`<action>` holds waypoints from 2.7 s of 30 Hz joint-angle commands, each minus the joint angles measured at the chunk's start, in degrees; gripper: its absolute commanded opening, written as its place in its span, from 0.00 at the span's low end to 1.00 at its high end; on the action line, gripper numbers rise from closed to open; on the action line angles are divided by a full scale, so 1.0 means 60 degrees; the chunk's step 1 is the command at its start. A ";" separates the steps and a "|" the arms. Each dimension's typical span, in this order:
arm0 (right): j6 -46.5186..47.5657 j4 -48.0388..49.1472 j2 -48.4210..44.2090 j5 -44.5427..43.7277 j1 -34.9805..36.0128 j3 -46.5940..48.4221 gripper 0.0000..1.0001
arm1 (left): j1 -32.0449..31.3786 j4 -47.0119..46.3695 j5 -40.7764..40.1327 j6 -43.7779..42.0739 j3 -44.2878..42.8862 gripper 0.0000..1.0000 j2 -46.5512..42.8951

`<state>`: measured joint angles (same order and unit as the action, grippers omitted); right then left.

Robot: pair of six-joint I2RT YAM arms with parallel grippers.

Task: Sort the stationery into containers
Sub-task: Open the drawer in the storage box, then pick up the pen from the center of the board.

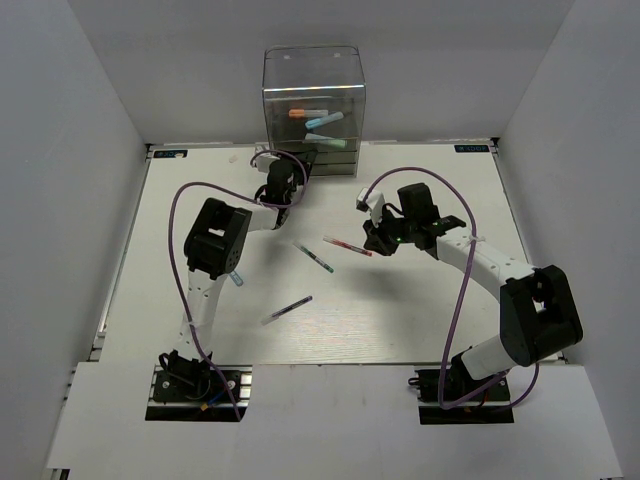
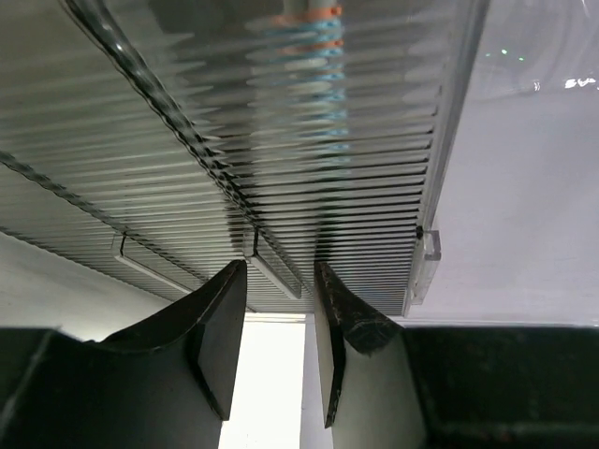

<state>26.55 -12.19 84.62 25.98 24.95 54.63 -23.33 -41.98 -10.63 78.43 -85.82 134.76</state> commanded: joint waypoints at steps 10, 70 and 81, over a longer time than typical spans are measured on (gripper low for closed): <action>0.0117 0.0156 0.0018 0.0021 -0.0042 0.0372 0.23 | 0.0095 0.0287 -0.0645 -0.0108 -0.0447 0.25 0.0157; 0.1054 -0.0577 0.1862 0.0359 0.0469 0.1544 0.60 | -0.0097 0.0135 0.1155 -0.0709 0.5427 0.67 -0.4909; 0.0366 -0.0855 0.3708 -0.1472 0.0895 0.2774 0.60 | -0.0096 0.8045 0.1538 -0.2920 0.5719 0.80 -0.7854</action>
<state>30.02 -16.69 106.04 20.16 30.04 68.23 -24.12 -9.72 -2.44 64.51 -52.97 91.44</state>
